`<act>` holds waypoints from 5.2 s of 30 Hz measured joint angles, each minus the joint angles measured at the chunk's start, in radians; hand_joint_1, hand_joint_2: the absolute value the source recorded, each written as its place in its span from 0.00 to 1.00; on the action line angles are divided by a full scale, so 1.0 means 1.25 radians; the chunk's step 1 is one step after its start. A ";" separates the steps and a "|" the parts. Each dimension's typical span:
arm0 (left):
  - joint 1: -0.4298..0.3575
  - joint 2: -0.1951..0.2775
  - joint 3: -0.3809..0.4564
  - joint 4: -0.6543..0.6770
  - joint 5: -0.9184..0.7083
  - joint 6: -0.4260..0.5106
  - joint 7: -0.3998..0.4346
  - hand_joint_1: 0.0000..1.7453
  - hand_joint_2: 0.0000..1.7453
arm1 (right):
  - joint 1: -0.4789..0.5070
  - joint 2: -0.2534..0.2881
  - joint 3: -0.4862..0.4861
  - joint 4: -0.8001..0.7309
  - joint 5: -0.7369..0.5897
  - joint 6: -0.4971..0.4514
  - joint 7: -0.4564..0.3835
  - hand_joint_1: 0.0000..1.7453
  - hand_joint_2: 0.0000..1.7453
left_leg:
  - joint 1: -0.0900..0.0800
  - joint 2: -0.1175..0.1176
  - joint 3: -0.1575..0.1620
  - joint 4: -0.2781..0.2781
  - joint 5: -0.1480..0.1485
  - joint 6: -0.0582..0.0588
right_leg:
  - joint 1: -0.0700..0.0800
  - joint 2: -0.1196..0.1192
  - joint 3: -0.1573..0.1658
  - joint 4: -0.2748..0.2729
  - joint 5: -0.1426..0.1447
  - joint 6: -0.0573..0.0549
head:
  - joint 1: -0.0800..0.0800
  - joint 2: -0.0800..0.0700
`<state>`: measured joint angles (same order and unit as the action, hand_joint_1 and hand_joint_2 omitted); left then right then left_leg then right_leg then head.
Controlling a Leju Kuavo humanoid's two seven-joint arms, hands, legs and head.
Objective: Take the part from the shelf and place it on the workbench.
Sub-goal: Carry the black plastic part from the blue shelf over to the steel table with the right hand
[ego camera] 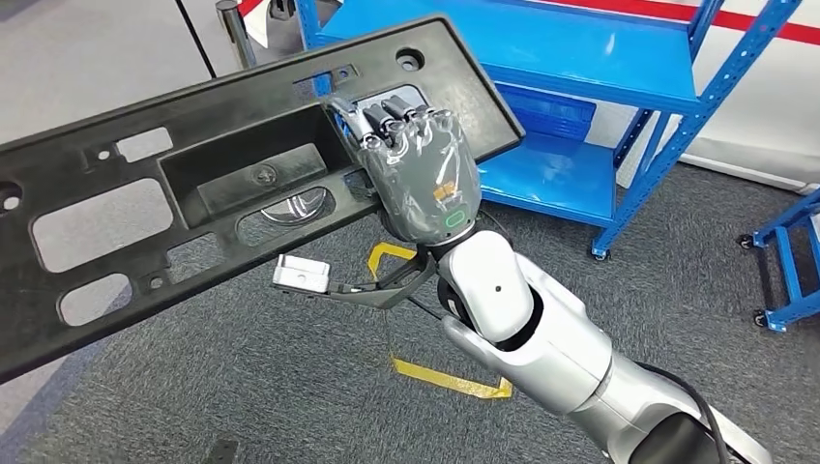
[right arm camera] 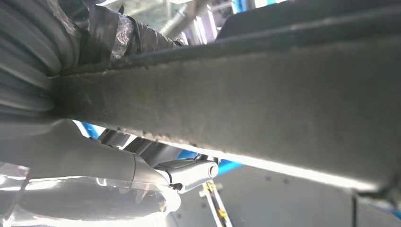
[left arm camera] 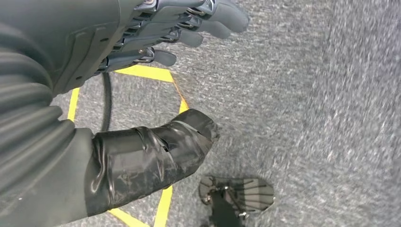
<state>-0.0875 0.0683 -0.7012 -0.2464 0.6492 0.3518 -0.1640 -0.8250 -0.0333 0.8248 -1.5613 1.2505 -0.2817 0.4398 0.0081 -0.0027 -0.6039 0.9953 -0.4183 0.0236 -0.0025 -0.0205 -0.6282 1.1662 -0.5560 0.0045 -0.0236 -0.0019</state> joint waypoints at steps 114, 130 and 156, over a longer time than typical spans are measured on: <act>-0.003 0.004 0.023 0.000 0.136 0.008 -0.226 0.00 1.00 | 0.025 -0.057 -0.006 -0.134 0.021 0.024 -0.025 1.00 1.00 | -0.005 0.035 -0.071 0.085 0.003 -0.018 | 0.004 -0.040 0.047 -0.102 0.064 -0.021 | -0.023 0.000; -0.010 0.005 0.023 0.000 0.128 -0.022 -0.226 0.00 1.00 | 0.026 -0.055 -0.006 -0.144 0.024 0.024 -0.032 1.00 1.00 | -0.006 -0.074 -0.030 0.035 0.000 0.012 | -0.013 0.061 -0.002 -0.054 0.080 0.013 | -0.018 0.000; -0.002 0.005 0.022 0.000 0.126 -0.049 -0.227 0.00 1.00 | 0.041 -0.051 0.002 -0.164 0.033 0.034 -0.043 1.00 1.00 | -0.007 -0.033 -0.026 0.022 0.002 0.026 | 0.000 0.013 -0.073 0.123 -0.027 0.015 | -0.024 0.000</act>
<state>-0.0896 0.0740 -0.6740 -0.2464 0.8061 0.2903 -0.4480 -0.7742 -0.0973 0.8268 -1.7666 1.2921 -0.2387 0.3861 -0.0010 -0.0436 -0.6364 1.0227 -0.4163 0.0563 -0.0028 -0.0042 -0.7199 1.3195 -0.5895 0.0230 -0.0534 -0.0019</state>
